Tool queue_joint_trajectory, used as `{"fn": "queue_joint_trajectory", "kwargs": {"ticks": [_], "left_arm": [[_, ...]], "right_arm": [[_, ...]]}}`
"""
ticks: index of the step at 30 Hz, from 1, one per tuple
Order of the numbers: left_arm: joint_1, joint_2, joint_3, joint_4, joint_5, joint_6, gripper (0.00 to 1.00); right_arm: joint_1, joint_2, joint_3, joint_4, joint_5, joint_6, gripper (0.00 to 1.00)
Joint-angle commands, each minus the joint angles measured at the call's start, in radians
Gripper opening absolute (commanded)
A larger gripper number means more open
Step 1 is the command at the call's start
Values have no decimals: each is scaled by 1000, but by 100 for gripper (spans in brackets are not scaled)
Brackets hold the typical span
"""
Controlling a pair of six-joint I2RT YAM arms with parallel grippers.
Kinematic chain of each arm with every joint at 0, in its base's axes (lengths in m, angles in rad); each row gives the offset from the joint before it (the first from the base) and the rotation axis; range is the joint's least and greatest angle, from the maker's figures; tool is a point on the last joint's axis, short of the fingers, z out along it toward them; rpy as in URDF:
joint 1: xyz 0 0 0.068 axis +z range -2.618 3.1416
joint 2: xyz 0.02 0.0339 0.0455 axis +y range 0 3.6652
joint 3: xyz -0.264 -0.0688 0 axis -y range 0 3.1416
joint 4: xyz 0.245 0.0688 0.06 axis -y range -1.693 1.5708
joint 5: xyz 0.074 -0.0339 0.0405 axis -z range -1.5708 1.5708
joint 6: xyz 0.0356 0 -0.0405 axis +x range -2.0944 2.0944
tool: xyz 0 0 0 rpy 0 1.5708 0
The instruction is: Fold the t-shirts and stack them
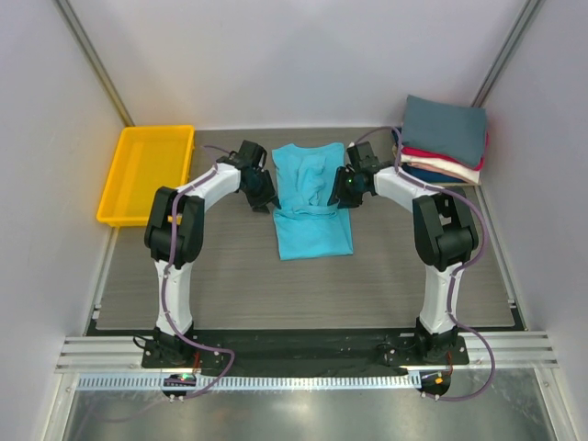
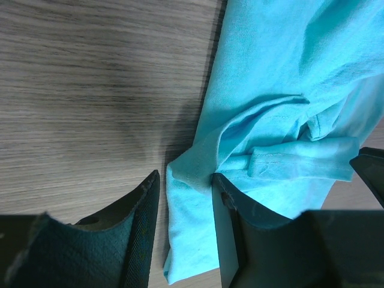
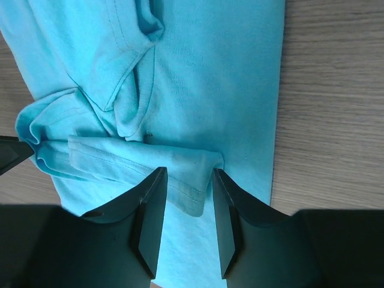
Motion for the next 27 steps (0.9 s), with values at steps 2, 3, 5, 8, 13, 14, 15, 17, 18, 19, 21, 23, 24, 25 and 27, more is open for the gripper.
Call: {"fn": "queue_joint_trajectory", "kwargs": {"ticks": [2,3,5,8,13,14,15,17,18,19,21,23,24,25,27], "left_arm": [[-4,-1,30,19,7,20,41],[-2,1,30,19,7,20,41],[-5,1,31,19,7,18,40],[-7,1,33,20,7,18,40],[-7,4,33,20,8,18,37],[-7,4,34,19,11,17,34],[-10,1,36,19,14,17,31],[-11,-10,36,19,19,15,20],[-13,-10,37,19,19,15,15],[-14,-21,36,16,25,14,12],[-22,-38,42,11,25,12,2],[-30,-61,45,2,27,10,0],[-31,-68,53,-3,27,10,0],[-33,-74,57,-10,27,10,0],[-36,-85,67,-18,33,9,0]], "right_arm": [[13,-30,46,-24,10,-24,42],[16,-28,45,-27,8,-23,42],[18,-23,40,-28,7,-23,41],[21,-19,29,-27,0,-17,41],[22,-22,11,-16,-7,-12,26],[22,-22,6,-13,-12,-12,22],[22,-22,5,-10,-12,-9,14],[22,-31,-9,1,-20,-6,1],[22,-42,-17,6,-17,-6,1],[22,-57,-32,9,-15,-1,1],[19,-86,-49,10,11,3,1],[9,-140,-81,6,28,20,1],[4,-157,-92,6,43,25,1],[-1,-177,-110,4,49,32,1],[-17,-219,-126,0,56,45,1]]}}
